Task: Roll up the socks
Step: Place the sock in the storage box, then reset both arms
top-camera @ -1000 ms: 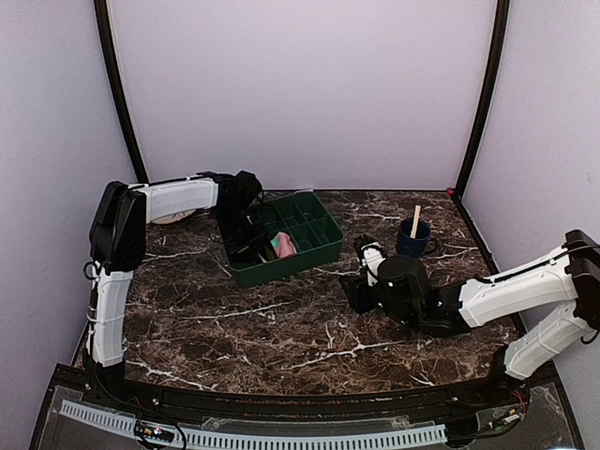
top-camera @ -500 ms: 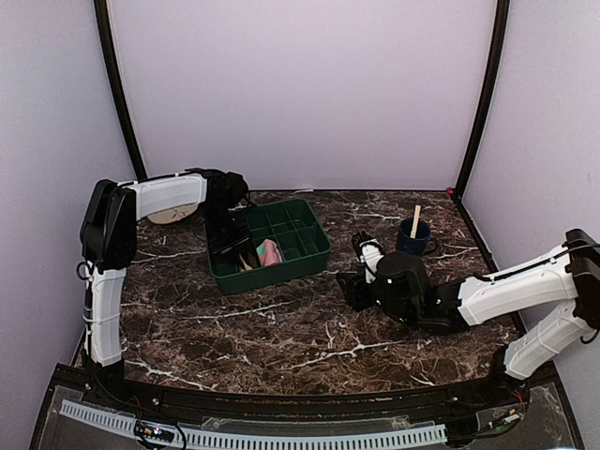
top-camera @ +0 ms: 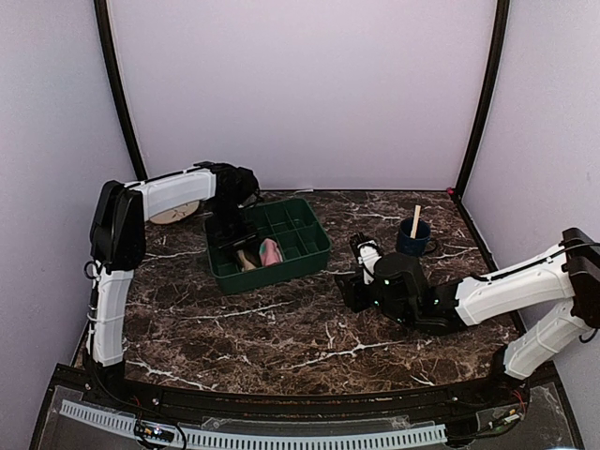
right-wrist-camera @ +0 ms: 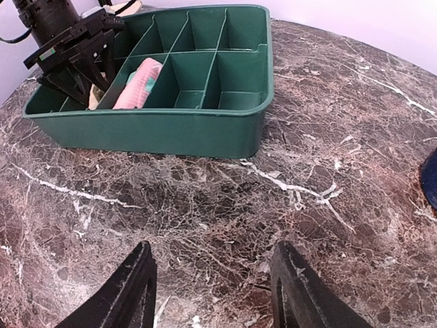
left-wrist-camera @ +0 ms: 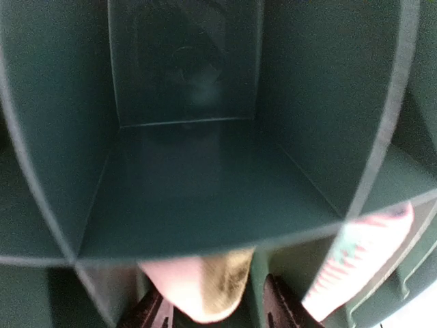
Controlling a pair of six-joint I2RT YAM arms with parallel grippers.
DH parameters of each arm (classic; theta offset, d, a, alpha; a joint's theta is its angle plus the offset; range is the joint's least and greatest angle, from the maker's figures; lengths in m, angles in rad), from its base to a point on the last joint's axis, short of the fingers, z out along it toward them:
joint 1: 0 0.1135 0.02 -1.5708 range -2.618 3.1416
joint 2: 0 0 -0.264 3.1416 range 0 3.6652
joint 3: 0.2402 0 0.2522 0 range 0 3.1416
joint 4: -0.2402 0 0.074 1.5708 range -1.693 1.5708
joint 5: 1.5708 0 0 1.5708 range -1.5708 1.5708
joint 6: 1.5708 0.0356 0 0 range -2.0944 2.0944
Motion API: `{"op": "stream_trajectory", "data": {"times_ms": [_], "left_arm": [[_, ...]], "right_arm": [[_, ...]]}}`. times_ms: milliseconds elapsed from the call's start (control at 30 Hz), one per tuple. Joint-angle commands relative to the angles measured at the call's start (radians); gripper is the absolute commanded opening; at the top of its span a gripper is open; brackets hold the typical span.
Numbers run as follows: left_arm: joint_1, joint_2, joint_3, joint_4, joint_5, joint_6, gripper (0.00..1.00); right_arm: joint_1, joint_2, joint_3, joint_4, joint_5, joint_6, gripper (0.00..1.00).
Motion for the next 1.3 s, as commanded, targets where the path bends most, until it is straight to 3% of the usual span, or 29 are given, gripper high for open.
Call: {"op": "stream_trajectory", "data": {"times_ms": [0, 367, 500, 600, 700, 867, 933, 1067, 1267], "left_arm": [[-0.027, 0.004, 0.089, -0.075, -0.042, -0.009, 0.50], [-0.084, -0.111, 0.255, -0.129, -0.137, -0.046, 0.51], [-0.123, -0.244, 0.227, -0.089, -0.318, -0.010, 0.51], [-0.147, -0.400, 0.065, 0.032, -0.499, 0.052, 0.51], [-0.151, -0.598, -0.219, 0.227, -0.705, 0.094, 0.50], [-0.140, -0.860, -0.637, 0.579, -0.928, 0.224, 0.49], [-0.136, -0.902, -0.744, 0.654, -0.998, 0.285, 0.49], [-0.113, -0.965, -0.886, 0.751, -1.046, 0.358, 0.50], [-0.036, -1.082, -1.107, 0.976, -1.020, 0.476, 0.51]], "right_arm": [[0.008, -0.005, 0.027, 0.018, -0.006, -0.005, 0.53], [0.010, -0.034, 0.047, -0.012, -0.011, -0.046, 0.53], [-0.001, -0.033, 0.073, -0.046, 0.018, -0.075, 0.53], [-0.041, -0.018, 0.114, -0.109, 0.039, -0.065, 0.56], [-0.107, 0.000, 0.163, -0.199, 0.069, -0.037, 0.60], [-0.227, 0.006, 0.237, -0.335, 0.093, 0.004, 0.66], [-0.268, -0.004, 0.245, -0.365, 0.107, 0.031, 0.75], [-0.316, -0.021, 0.263, -0.430, 0.144, 0.077, 0.90], [-0.319, -0.006, 0.316, -0.584, 0.236, 0.149, 0.98]]}}
